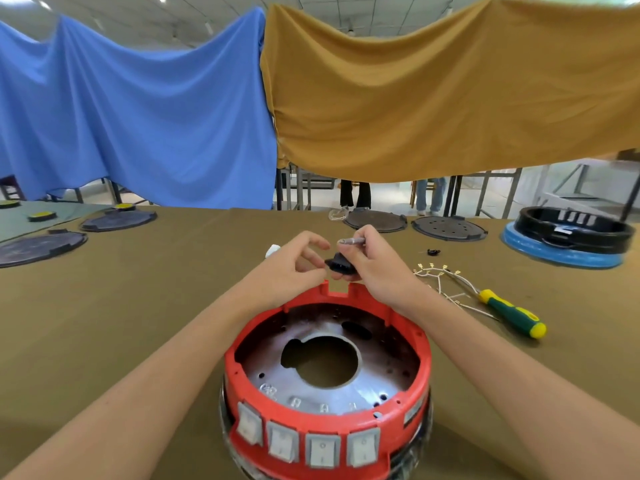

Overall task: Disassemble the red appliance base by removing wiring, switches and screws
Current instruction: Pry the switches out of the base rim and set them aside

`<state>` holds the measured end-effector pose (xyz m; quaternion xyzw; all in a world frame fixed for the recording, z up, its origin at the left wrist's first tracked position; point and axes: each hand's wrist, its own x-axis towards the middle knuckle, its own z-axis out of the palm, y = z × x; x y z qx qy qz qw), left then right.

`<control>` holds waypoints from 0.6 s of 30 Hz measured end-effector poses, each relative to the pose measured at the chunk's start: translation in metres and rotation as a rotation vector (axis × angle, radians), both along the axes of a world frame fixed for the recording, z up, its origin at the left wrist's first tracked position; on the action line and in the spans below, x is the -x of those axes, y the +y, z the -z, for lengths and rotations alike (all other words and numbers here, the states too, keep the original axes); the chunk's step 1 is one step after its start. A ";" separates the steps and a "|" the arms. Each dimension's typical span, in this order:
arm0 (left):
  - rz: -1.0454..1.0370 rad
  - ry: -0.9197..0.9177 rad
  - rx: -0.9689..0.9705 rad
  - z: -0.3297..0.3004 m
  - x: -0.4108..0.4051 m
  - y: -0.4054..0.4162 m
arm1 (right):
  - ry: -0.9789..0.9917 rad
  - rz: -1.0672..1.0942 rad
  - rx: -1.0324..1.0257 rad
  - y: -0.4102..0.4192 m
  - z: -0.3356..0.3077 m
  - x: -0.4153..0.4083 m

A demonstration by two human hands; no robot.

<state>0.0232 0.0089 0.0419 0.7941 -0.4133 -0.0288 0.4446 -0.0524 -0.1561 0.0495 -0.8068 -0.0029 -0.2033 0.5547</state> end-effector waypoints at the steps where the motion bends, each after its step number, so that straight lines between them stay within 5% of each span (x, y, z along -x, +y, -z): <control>1: 0.026 -0.016 0.039 0.000 0.002 0.000 | 0.004 -0.006 0.012 0.000 0.000 0.000; 6: 0.020 -0.160 0.066 0.000 0.006 -0.002 | -0.003 -0.054 -0.004 0.000 0.002 0.000; 13: -0.042 0.022 0.088 0.000 0.001 -0.002 | -0.131 -0.073 0.057 -0.001 0.001 0.010; 18: -0.017 -0.010 0.071 0.001 0.001 -0.001 | -0.108 -0.091 0.047 -0.001 0.002 0.009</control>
